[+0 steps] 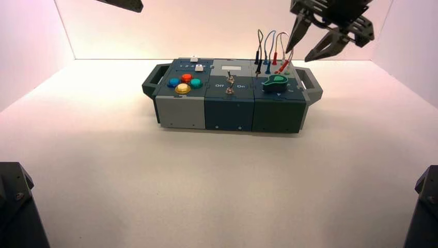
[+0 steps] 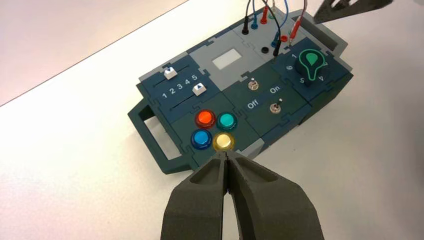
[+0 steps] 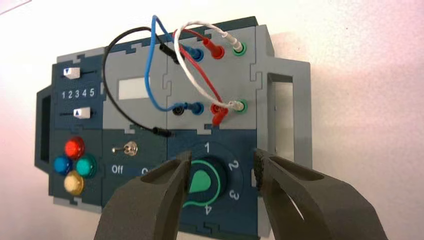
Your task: Insert the red wire.
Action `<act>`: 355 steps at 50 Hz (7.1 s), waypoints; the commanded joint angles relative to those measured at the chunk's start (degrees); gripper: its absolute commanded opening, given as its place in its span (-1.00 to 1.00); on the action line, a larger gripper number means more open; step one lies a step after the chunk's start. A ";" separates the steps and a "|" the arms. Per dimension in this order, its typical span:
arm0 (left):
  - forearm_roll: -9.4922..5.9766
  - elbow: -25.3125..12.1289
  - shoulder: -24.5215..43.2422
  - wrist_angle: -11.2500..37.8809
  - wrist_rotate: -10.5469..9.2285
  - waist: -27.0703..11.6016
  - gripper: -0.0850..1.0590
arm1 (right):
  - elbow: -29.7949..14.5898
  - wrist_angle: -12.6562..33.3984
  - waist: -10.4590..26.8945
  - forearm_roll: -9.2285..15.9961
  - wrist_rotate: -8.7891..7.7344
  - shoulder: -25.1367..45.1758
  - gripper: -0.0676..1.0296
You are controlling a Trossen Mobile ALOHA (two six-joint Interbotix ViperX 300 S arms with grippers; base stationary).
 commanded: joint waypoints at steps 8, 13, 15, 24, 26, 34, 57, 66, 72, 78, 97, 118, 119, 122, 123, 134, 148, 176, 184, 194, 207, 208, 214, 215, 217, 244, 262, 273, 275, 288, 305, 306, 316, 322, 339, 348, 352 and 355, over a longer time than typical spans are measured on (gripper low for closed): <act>-0.70 -3.43 2.46 2.64 -0.09 -0.26 -0.91 | -3.60 -1.67 2.11 1.49 0.79 3.16 0.25; -0.79 -3.69 3.60 2.72 -0.09 -0.44 -0.91 | -4.22 -2.99 2.64 2.02 0.79 4.66 0.17; -0.79 -3.69 3.96 2.72 -0.09 -0.53 -0.91 | -4.31 -3.78 2.72 2.29 0.79 5.19 0.17; -0.79 -3.96 4.04 2.72 0.00 -1.14 -0.91 | -4.31 -6.24 2.72 2.90 0.88 6.42 0.16; -0.79 -4.04 4.22 2.72 0.00 -1.41 -0.91 | -4.39 -6.59 2.64 2.99 0.88 6.77 0.16; -0.79 -4.31 4.48 2.72 0.00 -1.85 -0.91 | -4.57 -7.38 2.72 3.08 0.88 7.82 0.16; -0.79 -4.48 5.62 2.55 0.00 -1.85 -0.91 | -5.27 -9.14 2.72 3.43 0.88 9.49 0.05; -0.79 -4.48 5.62 2.29 0.18 -1.85 -0.91 | -5.36 -8.96 2.72 3.78 0.88 10.11 -0.03; -0.79 -4.48 5.54 2.29 0.18 -1.85 -0.91 | -5.36 -8.96 2.72 3.78 0.88 10.02 -0.04; -0.70 -4.48 5.62 2.29 0.26 -1.85 -0.91 | -5.45 -8.17 2.72 4.04 0.88 9.93 -0.05; -0.70 -4.39 5.62 2.29 0.26 -1.85 -0.91 | -5.01 -7.12 2.72 4.22 0.62 9.32 -0.06; -0.62 -4.22 5.54 2.29 0.26 -1.85 -0.91 | -5.63 -8.00 2.72 4.22 0.62 10.28 -0.14; -0.62 -4.22 5.54 2.29 0.26 -1.85 -0.91 | -5.71 -8.00 2.64 4.22 0.62 10.28 -0.15; -0.53 -4.22 5.54 2.29 0.35 -1.85 -0.91 | -5.98 -8.00 2.72 4.31 0.62 10.46 -0.15; -0.53 -4.22 5.54 2.29 0.26 -1.85 -0.91 | -5.98 -8.09 2.72 4.22 0.62 10.46 -0.15; -0.44 -4.22 5.54 2.20 0.35 -1.85 -0.91 | -6.42 -8.00 2.72 4.31 0.62 11.16 -0.17; -0.53 -4.22 5.54 2.20 0.53 -1.85 -0.91 | -6.77 -8.00 2.72 4.22 0.62 12.13 -0.28; -0.44 -4.13 5.54 2.02 0.53 -1.67 -0.91 | -6.77 -7.82 2.72 4.22 0.44 11.25 -0.38; -0.44 -4.13 5.54 2.02 0.53 -1.85 -0.91 | -6.77 -7.29 2.72 4.22 0.35 10.99 -0.38; -0.35 -4.13 5.62 2.02 0.53 -1.67 -0.91 | -6.86 -5.71 2.72 4.13 0.35 10.90 -0.45; -0.44 -4.04 5.54 2.02 0.53 -1.85 -0.91 | -6.94 -5.80 2.72 3.96 0.18 10.28 -0.45; -0.44 -4.13 5.54 2.02 0.53 -1.85 -0.91 | -7.03 -5.80 2.72 3.96 0.18 10.20 -0.45; -0.44 -4.04 5.54 2.02 0.53 -1.85 -0.91 | -7.03 -5.71 2.72 3.87 0.18 9.93 -0.47; -0.44 -4.04 5.54 2.02 0.53 -1.85 -0.91 | -7.03 -5.71 2.72 3.87 0.09 9.93 -0.47; -0.44 -4.04 5.54 2.02 0.53 -1.85 -0.91 | -7.03 -5.71 2.64 3.78 0.18 9.84 -0.48; -0.44 -3.96 5.54 2.02 0.53 -1.85 -0.91 | -6.59 -6.50 2.72 2.99 -0.09 9.49 -0.91; -0.35 -3.87 5.80 1.85 0.53 -1.67 -0.91 | -4.83 -8.44 2.81 -0.97 -0.53 6.68 -0.91; -0.35 -3.87 5.98 1.76 0.62 -1.85 -0.91 | -4.04 -11.51 6.06 -6.86 -1.05 6.86 -0.91; -0.35 -3.87 6.06 1.67 0.62 -1.85 -0.91 | -4.04 -12.30 7.12 -8.35 -1.05 6.94 -0.91; -0.35 -3.60 6.42 1.67 0.62 -1.85 -0.91 | -2.64 -17.05 9.23 -13.36 -1.14 8.26 -0.92; -0.35 -3.52 6.42 1.58 0.62 -1.85 -0.91 | -2.72 -16.17 9.14 -17.23 -1.14 8.35 -0.92; -0.26 -3.43 6.42 1.58 0.62 -1.85 -0.91 | -2.81 -15.82 9.05 -17.31 -1.14 8.26 -0.92; -0.26 -3.43 6.42 1.58 0.62 -1.85 -0.91 | -4.04 -12.83 8.70 -19.95 -1.14 6.68 -0.92; -0.09 -3.34 6.33 1.49 0.62 -1.67 -0.91 | -4.48 -12.57 8.53 -21.18 -1.14 6.15 -0.92; 0.53 -2.99 6.15 0.62 0.62 -1.67 -0.91 | -5.01 -11.51 7.29 -24.96 -1.14 6.06 -0.92; 0.79 -2.90 6.15 0.00 0.62 -0.97 -0.91 | -5.36 -11.51 6.94 -26.46 -1.14 6.15 -0.92; 0.79 -2.90 6.06 -0.26 0.62 -0.70 -0.91 | -5.54 -11.60 6.59 -26.98 -1.14 6.24 -0.92; 0.88 -2.81 6.06 -0.70 0.62 -0.62 -0.91 | -5.54 -11.78 6.06 -27.51 -1.14 6.33 -0.92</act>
